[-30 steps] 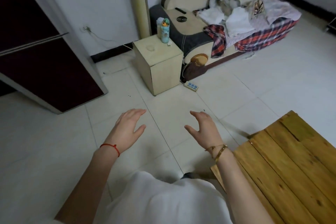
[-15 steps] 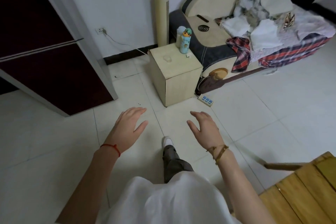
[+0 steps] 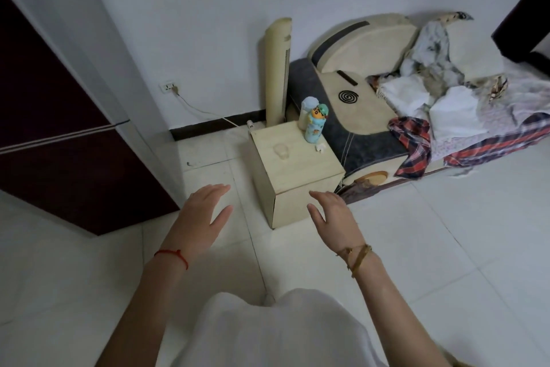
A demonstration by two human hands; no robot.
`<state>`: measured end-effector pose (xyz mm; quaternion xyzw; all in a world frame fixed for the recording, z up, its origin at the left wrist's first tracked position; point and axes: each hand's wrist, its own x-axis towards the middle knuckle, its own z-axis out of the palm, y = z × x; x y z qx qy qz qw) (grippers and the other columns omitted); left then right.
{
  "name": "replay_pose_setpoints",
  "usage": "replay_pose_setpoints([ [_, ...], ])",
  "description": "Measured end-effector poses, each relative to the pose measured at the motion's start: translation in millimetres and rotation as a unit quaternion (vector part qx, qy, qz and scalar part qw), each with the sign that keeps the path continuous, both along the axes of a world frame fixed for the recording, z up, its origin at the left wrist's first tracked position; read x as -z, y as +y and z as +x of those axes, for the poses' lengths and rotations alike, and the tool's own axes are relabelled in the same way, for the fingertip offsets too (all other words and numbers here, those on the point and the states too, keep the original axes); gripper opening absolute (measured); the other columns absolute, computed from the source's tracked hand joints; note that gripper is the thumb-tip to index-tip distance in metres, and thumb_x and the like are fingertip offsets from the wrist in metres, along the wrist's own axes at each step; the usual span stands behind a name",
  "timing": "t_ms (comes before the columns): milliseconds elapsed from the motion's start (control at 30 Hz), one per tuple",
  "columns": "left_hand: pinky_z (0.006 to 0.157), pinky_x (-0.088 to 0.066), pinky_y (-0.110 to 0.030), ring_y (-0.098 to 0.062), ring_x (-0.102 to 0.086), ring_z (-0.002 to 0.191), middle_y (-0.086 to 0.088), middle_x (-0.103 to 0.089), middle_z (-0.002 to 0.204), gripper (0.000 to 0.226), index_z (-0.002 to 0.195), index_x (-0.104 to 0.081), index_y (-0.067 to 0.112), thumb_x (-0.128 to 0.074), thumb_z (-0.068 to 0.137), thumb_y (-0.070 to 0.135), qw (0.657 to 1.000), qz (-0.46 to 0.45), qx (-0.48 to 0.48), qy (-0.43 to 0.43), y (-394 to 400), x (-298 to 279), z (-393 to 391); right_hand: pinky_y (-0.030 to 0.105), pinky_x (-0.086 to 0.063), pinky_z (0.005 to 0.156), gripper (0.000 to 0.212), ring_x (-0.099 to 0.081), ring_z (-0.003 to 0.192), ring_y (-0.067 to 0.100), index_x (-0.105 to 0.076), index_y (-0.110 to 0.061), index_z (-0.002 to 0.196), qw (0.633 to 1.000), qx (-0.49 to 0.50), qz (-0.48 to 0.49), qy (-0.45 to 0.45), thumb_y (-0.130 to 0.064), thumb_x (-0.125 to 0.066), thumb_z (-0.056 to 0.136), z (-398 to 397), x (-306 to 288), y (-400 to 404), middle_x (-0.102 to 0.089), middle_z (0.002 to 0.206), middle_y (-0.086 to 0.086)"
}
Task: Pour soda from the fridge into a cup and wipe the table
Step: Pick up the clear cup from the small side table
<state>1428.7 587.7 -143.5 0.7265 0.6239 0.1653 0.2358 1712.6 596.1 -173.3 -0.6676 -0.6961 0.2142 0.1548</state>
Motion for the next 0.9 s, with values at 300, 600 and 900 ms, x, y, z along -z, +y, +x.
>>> replay_pose_setpoints([
  [300, 0.119, -0.026, -0.034, -0.012, -0.031, 0.142, 0.005, -0.039, 0.152, 0.050, 0.148, -0.039, 0.021, -0.048, 0.100, 0.033, 0.999, -0.035, 0.034, -0.012, 132, 8, 0, 0.035, -0.036, 0.108, 0.039, -0.047, 0.126, 0.024, -0.053, -0.011, 0.134, 0.999, 0.039, -0.025, 0.009, -0.027, -0.046, 0.100, 1, 12, 104, -0.058, 0.130, 0.007],
  [600, 0.116, -0.027, -0.027, -0.015, -0.037, 0.138, 0.001, -0.043, 0.148, 0.050, 0.146, -0.042, 0.018, -0.051, 0.099, 0.031, 0.981, -0.058, 0.185, -0.001, 304, 22, -7, 0.037, -0.038, 0.108, 0.039, -0.048, 0.124, 0.024, -0.053, -0.011, 0.135, 0.982, 0.179, -0.049, 0.019, -0.028, -0.045, 0.100, -29, 30, 192, -0.060, 0.128, 0.006],
  [900, 0.109, -0.023, -0.015, -0.011, -0.040, 0.135, 0.003, -0.045, 0.147, 0.050, 0.146, -0.044, 0.017, -0.055, 0.098, 0.027, 0.934, -0.048, 0.353, 0.030, 469, 18, -17, 0.033, -0.031, 0.112, 0.039, -0.044, 0.130, 0.024, -0.052, -0.012, 0.136, 0.935, 0.345, -0.054, 0.055, -0.026, -0.046, 0.100, -102, 31, 281, -0.056, 0.135, 0.006],
])
